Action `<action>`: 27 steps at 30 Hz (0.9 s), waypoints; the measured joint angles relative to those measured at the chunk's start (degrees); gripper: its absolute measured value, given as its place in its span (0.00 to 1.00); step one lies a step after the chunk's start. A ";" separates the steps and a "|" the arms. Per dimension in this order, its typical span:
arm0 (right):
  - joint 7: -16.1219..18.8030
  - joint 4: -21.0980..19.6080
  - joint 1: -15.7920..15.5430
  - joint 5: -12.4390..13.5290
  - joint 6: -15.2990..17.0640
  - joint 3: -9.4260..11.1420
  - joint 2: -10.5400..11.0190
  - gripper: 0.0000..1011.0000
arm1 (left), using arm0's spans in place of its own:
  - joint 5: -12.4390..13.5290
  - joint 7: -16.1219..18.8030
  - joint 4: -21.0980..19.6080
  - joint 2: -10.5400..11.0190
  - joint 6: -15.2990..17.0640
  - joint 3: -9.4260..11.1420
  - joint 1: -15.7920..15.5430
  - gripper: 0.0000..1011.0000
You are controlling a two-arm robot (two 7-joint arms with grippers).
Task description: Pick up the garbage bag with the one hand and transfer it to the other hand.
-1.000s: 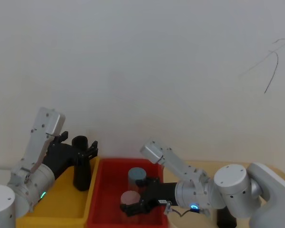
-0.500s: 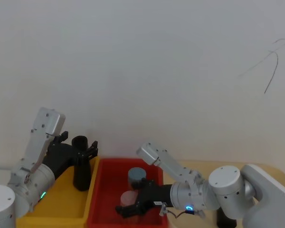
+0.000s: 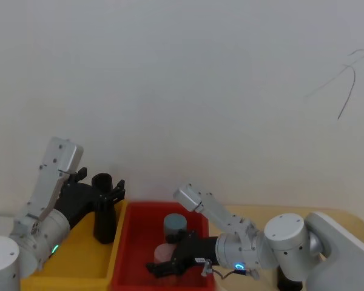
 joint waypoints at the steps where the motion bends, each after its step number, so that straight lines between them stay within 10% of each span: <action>1: 0.00 0.09 0.01 0.00 -0.02 0.01 -0.03 0.94 | 0.00 0.00 0.00 0.00 0.00 0.00 0.00 0.99; 13: 0.00 0.91 0.13 -0.07 -0.42 0.14 -0.41 0.64 | 0.00 0.00 0.00 0.00 0.00 0.00 0.00 0.99; 27: -0.09 0.79 0.02 -0.14 -0.42 0.35 -0.43 0.64 | 0.00 0.00 0.00 0.00 0.00 0.00 0.00 0.99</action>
